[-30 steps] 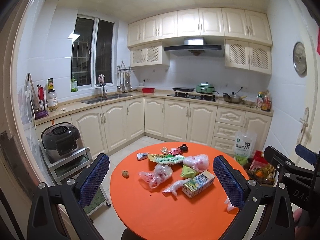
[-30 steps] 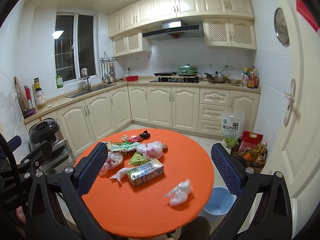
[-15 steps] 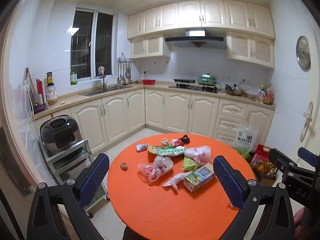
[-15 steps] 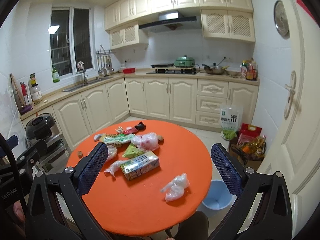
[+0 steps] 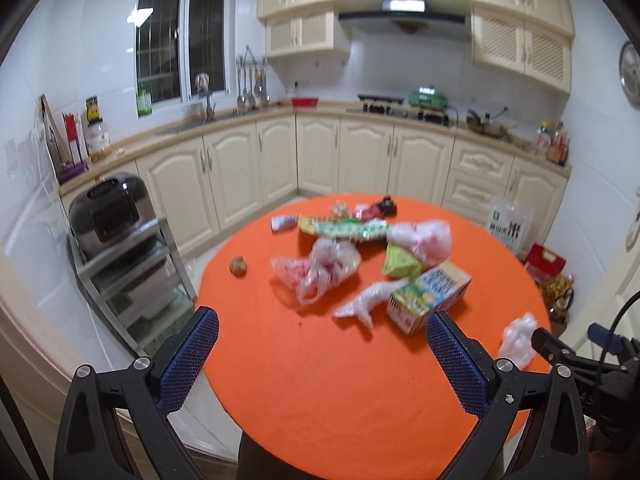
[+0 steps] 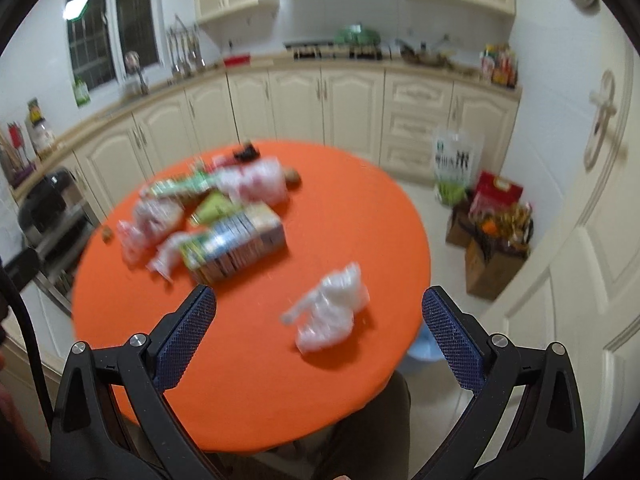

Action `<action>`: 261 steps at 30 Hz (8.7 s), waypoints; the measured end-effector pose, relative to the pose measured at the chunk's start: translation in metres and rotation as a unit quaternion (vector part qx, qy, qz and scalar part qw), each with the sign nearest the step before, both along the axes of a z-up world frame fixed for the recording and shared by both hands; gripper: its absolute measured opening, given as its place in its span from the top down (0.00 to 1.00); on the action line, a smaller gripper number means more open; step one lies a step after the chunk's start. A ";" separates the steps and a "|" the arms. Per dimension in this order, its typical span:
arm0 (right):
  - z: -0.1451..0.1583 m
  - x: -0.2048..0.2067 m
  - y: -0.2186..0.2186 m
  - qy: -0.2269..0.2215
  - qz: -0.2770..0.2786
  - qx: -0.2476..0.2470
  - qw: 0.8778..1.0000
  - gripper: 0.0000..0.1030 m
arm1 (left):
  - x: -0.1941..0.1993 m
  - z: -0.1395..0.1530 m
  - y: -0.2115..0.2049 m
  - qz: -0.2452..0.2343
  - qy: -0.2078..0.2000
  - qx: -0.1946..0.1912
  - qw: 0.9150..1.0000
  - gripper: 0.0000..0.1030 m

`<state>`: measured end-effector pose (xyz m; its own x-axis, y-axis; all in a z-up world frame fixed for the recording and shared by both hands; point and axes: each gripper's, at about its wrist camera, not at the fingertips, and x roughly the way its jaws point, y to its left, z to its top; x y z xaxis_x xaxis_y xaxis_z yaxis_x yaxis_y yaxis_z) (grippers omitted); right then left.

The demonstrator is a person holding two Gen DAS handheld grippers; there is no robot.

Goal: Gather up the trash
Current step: 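Grasp the clear plastic bag with the right gripper, then grasp the milk carton with the left gripper while the right holds the bag, then carry both items to the blue bin and open both grippers over it, then return both tools to the table and grasp the wrapped plastic with the right gripper, then grasp the crumpled clear bag with the left gripper while the right holds its plastic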

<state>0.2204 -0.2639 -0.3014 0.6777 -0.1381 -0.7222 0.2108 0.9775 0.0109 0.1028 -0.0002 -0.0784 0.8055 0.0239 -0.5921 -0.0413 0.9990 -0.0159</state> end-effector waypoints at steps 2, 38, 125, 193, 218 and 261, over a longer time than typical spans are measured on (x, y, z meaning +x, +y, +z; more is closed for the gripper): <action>-0.020 0.010 -0.006 0.019 -0.006 0.004 1.000 0.00 | 0.015 -0.011 0.001 0.002 0.014 -0.001 1.000 0.01; -0.079 0.078 -0.040 0.065 0.010 0.031 0.997 0.64 | 0.184 -0.121 -0.069 -0.131 0.124 0.012 0.984 0.01; -0.284 0.107 -0.476 0.095 -0.178 0.307 0.930 0.32 | 0.430 -0.312 -0.575 -0.323 0.298 0.056 0.897 0.23; 0.084 0.022 0.052 -0.117 0.076 0.002 0.990 0.00 | -0.061 -0.118 -0.063 -0.008 -0.068 -0.027 0.997 0.01; -0.075 0.170 0.087 0.080 0.087 0.094 0.989 0.10 | 0.173 -0.139 -0.034 0.007 0.085 -0.043 0.995 0.01; -0.063 0.125 0.005 0.046 0.105 0.103 0.988 0.69 | 0.310 -0.222 -0.099 -0.077 0.106 -0.057 0.990 0.48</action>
<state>0.3450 -0.2591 -0.3642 0.6059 0.1558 -0.7802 0.0126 0.9786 0.2052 0.4128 -0.0989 -0.3004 0.6517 -0.1659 -0.7401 0.0964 0.9860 -0.1362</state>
